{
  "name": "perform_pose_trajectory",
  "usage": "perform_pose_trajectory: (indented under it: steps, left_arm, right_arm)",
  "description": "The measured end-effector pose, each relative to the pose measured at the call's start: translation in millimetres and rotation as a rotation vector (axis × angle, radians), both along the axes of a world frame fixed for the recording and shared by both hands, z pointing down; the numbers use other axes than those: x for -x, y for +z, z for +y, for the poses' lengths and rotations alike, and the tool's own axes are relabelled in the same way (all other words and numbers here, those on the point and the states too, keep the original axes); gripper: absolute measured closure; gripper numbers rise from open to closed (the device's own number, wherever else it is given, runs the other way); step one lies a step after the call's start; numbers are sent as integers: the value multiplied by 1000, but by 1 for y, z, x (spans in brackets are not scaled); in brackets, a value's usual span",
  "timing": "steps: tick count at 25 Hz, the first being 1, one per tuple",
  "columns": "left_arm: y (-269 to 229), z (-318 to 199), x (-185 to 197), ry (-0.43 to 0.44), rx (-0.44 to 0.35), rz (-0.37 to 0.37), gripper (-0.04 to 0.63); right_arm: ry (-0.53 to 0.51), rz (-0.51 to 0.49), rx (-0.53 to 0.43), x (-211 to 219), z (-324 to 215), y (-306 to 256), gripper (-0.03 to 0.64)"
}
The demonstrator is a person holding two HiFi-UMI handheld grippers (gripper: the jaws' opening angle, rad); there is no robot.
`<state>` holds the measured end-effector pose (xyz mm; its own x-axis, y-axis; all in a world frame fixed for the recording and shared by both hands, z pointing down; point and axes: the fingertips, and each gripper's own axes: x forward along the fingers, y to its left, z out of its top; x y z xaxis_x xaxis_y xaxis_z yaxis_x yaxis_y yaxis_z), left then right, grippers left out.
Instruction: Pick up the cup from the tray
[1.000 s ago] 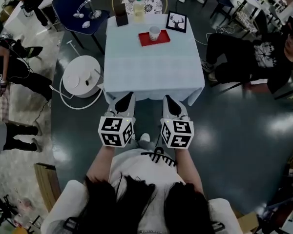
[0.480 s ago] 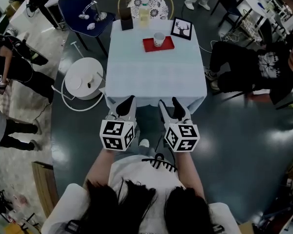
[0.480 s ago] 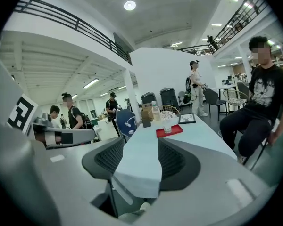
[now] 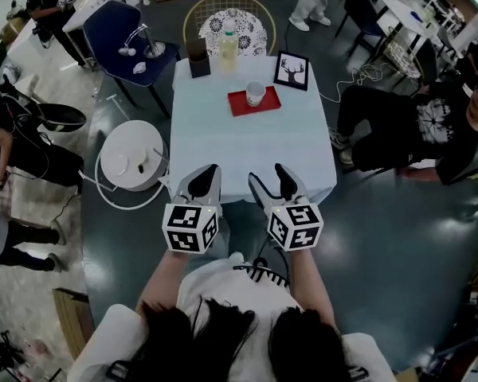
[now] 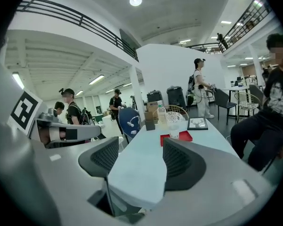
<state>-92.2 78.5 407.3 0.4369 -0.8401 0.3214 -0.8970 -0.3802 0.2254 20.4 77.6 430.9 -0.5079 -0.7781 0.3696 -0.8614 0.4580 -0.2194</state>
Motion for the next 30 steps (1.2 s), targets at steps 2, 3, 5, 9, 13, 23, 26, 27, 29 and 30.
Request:
perform_pose_trajectory:
  steps: [2, 3, 5, 9, 13, 23, 26, 27, 29, 30]
  left_arm:
    - [4, -19, 3, 12, 13, -10, 595]
    - [7, -29, 5, 15, 21, -15, 595]
    - [8, -50, 8, 18, 31, -4, 595]
    - [10, -81, 17, 33, 53, 18, 595]
    - [18, -116, 24, 62, 75, 5, 595]
    - [24, -180, 35, 95, 120, 35, 595]
    - [31, -193, 37, 97, 136, 28, 595]
    - [34, -197, 37, 92, 142, 27, 595]
    - [40, -210, 38, 77, 146, 19, 595]
    - [42, -219, 39, 68, 141, 13, 595]
  right_arm:
    - [9, 12, 5, 5, -19, 3, 313]
    - [18, 16, 8, 7, -29, 4, 307]
    - [19, 19, 16, 10, -47, 6, 288]
    - [36, 43, 30, 17, -75, 9, 259]
    - [106, 46, 48, 17, -106, 15, 252]
    - [201, 64, 42, 17, -189, 24, 187]
    - [199, 103, 46, 18, -207, 31, 181]
    - [196, 111, 49, 19, -213, 35, 179]
    - [191, 123, 53, 20, -229, 44, 175]
    - [189, 132, 56, 20, -239, 50, 173]
